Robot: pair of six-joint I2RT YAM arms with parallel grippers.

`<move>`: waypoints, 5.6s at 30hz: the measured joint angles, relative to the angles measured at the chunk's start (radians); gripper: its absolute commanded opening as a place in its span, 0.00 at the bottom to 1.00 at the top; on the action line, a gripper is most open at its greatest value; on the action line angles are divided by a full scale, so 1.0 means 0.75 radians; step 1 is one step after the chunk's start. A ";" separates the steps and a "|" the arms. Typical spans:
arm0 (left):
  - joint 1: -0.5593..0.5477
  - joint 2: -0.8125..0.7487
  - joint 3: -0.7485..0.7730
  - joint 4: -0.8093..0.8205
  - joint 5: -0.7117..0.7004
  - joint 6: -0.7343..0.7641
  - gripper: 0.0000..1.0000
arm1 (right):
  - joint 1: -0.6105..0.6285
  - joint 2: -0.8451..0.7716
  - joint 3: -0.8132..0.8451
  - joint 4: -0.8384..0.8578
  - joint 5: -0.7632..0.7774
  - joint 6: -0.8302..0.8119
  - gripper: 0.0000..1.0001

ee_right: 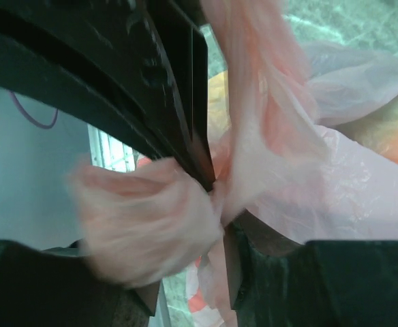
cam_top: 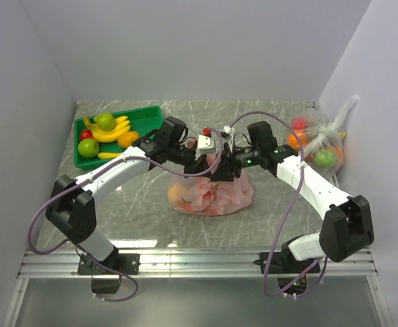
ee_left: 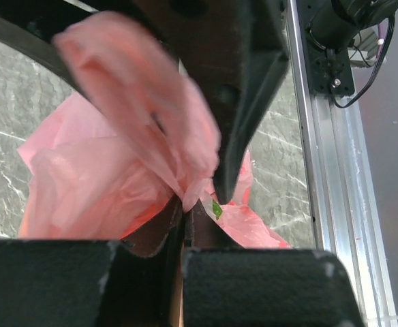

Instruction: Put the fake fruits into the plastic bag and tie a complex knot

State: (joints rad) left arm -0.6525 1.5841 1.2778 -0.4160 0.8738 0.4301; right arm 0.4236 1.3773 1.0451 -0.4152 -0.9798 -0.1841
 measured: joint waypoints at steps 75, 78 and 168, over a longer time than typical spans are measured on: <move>0.336 -0.198 0.285 -0.242 0.008 -0.021 0.74 | 0.023 0.049 0.064 -0.195 -0.045 -0.382 0.00; 0.339 -0.136 0.288 -0.271 0.030 0.047 0.71 | 0.030 0.049 0.085 -0.228 -0.042 -0.432 0.00; -0.130 -0.077 -0.560 0.781 -0.490 -1.348 0.00 | -0.280 -0.295 -0.331 0.239 0.236 0.817 0.59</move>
State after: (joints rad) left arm -0.7502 1.5265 0.8577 0.1696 0.5060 -0.5812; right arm 0.2138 1.1561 0.7971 -0.2359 -0.8028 0.4290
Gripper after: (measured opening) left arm 0.023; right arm 0.472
